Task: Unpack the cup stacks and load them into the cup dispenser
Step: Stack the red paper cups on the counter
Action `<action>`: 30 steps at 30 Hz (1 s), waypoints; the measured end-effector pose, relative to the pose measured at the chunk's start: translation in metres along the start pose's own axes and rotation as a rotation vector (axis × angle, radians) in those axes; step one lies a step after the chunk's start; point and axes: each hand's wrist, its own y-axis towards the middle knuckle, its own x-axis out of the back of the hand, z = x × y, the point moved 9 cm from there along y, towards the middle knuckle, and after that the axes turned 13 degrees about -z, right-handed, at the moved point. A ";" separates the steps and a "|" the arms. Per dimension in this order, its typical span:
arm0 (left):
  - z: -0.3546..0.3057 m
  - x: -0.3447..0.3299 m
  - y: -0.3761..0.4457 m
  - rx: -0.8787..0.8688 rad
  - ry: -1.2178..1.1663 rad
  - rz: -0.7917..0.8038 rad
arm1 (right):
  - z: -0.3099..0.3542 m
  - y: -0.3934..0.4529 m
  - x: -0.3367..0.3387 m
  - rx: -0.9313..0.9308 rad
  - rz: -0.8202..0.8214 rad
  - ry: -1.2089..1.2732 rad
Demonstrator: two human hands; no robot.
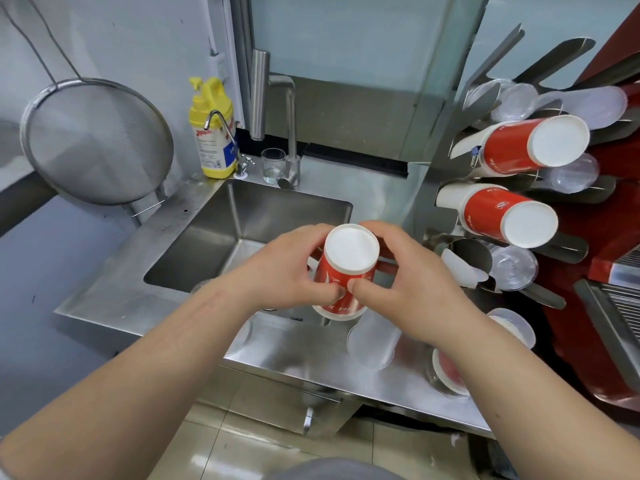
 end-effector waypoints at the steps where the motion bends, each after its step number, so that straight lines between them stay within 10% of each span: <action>1: 0.003 -0.001 -0.002 0.007 -0.002 0.000 | -0.003 -0.001 -0.003 -0.005 0.007 -0.004; 30: 0.125 -0.058 -0.079 0.275 0.022 0.027 | -0.055 -0.040 -0.121 -0.050 0.266 -0.149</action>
